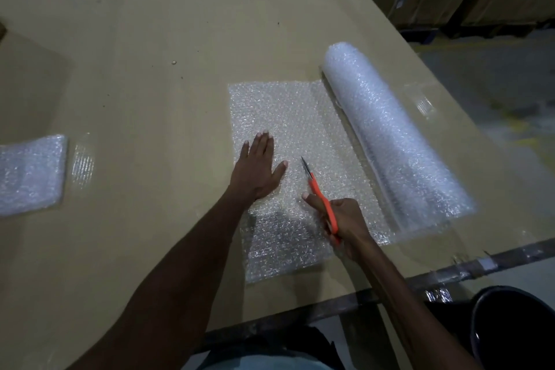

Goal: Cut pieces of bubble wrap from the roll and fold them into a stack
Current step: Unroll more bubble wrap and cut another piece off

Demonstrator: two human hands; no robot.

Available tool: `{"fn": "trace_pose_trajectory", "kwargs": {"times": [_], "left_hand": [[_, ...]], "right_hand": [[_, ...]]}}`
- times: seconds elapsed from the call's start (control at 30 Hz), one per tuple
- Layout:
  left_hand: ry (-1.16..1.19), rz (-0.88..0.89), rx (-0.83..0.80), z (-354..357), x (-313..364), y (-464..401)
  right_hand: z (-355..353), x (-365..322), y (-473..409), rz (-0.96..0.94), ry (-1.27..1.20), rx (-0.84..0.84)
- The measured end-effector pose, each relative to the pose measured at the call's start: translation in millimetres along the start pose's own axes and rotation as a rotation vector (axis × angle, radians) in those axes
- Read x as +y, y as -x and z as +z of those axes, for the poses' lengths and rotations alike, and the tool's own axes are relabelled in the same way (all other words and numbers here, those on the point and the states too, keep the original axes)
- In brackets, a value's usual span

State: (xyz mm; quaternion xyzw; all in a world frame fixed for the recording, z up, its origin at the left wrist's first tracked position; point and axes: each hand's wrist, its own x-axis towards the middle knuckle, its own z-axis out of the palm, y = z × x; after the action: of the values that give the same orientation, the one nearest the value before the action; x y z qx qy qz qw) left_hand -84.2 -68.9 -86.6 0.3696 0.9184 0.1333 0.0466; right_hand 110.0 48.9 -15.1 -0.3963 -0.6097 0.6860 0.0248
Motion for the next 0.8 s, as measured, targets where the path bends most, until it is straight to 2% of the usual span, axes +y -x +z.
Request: {"fn": "trace_pose_trajectory", "kwargs": {"times": [0.8], "left_hand": [[-0.008,-0.013,0.029,4,0,0]], "right_hand": [[5,-23,-31,-0.008,0.118,-0.038]]}}
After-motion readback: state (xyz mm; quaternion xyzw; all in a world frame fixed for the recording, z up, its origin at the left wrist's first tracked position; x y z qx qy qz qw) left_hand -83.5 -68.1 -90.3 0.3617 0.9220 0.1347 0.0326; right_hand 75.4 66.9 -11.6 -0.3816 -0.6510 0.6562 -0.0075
